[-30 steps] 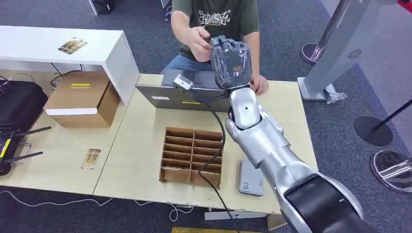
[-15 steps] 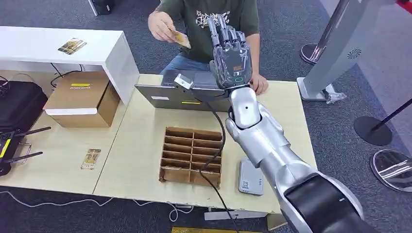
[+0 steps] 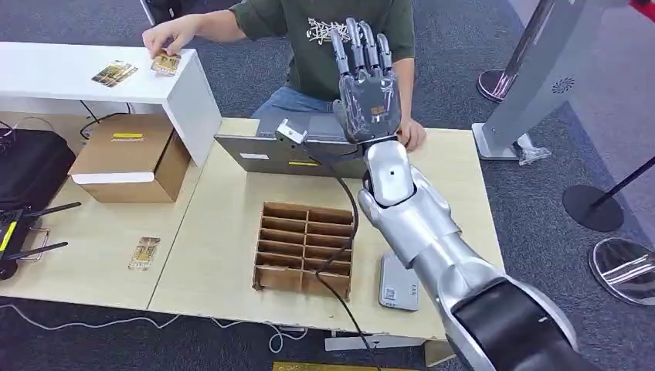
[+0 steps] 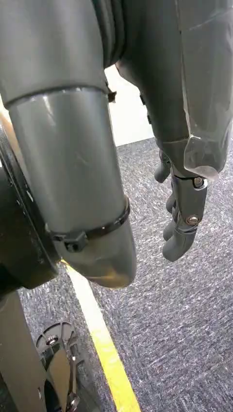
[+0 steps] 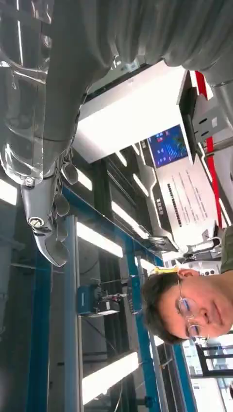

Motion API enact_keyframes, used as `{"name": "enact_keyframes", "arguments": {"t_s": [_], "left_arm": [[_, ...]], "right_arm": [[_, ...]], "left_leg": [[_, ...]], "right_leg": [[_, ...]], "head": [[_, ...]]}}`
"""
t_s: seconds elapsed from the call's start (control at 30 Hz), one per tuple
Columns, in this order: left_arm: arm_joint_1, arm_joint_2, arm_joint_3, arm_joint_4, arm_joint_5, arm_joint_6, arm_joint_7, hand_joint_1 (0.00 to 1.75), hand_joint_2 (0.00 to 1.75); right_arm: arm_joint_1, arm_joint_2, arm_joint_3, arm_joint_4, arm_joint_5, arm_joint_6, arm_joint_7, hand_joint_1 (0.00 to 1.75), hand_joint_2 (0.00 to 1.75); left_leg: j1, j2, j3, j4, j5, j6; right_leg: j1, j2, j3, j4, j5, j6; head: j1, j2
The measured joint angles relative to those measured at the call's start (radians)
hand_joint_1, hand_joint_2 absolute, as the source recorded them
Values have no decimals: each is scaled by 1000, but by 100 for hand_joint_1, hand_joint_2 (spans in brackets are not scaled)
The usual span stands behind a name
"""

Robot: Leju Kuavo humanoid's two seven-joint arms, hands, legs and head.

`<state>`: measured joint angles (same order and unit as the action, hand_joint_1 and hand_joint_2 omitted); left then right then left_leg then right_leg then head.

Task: Pass the card to the sensor for recognition and then transmit it.

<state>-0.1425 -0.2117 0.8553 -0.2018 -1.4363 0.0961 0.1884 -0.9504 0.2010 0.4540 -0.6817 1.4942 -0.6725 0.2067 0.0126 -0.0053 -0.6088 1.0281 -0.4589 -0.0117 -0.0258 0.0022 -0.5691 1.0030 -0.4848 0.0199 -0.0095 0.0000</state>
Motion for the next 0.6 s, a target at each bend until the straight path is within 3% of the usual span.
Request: {"name": "enact_keyframes", "arguments": {"t_s": [0.6], "left_arm": [[17, 1, 0, 0, 5, 31, -5, 0, 0]], "right_arm": [[176, -53, -108, -251, 0, 0, -47, 0, 175]], "left_leg": [[0, 0, 0, 0, 0, 0]], "right_leg": [[0, 0, 0, 0, 0, 0]], "head": [[0, 0]]}}
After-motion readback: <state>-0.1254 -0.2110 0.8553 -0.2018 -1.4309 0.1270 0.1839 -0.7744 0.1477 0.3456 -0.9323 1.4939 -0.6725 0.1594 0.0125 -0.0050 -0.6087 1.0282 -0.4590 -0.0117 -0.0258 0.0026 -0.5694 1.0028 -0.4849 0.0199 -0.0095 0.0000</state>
